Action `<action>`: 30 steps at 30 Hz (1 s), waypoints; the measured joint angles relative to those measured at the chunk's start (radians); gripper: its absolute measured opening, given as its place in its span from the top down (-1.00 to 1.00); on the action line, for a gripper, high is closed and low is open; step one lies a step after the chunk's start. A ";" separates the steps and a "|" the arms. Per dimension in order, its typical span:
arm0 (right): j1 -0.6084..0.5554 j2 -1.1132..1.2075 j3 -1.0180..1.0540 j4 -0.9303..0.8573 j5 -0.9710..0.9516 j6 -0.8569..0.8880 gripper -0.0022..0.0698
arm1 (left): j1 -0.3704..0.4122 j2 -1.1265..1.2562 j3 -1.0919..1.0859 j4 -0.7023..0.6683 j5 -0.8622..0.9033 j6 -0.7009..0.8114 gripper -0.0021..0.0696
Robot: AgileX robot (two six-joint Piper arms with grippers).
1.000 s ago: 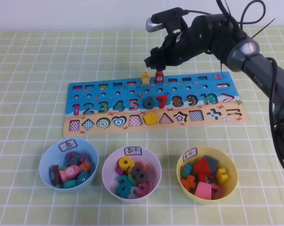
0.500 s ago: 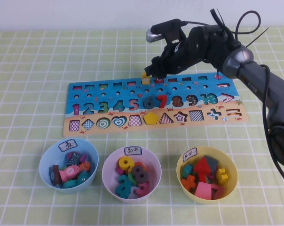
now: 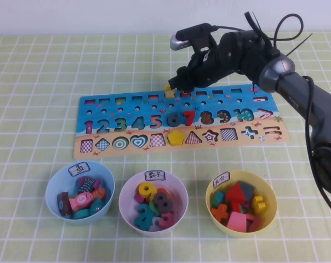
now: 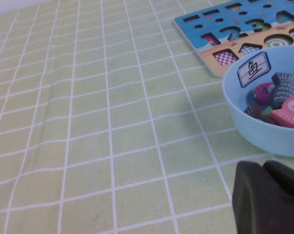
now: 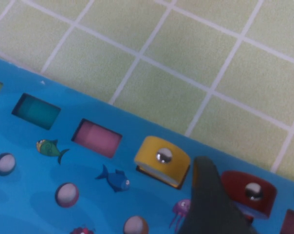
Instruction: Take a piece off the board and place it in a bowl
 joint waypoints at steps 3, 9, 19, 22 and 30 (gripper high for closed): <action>0.000 0.000 0.000 0.000 0.001 0.000 0.00 | 0.000 0.000 0.000 0.000 0.000 0.000 0.95; 0.000 0.000 0.000 0.002 0.001 0.000 0.04 | 0.000 0.000 0.000 0.000 0.000 0.000 0.96; 0.000 0.006 0.000 0.014 0.001 0.000 0.38 | 0.000 0.000 0.000 0.000 0.000 0.000 0.95; 0.000 0.006 0.000 0.018 0.000 0.000 0.40 | 0.000 0.000 0.000 0.000 0.000 0.000 0.95; 0.000 0.006 -0.009 0.002 0.014 0.000 0.41 | 0.000 0.000 0.000 0.000 0.000 0.000 0.96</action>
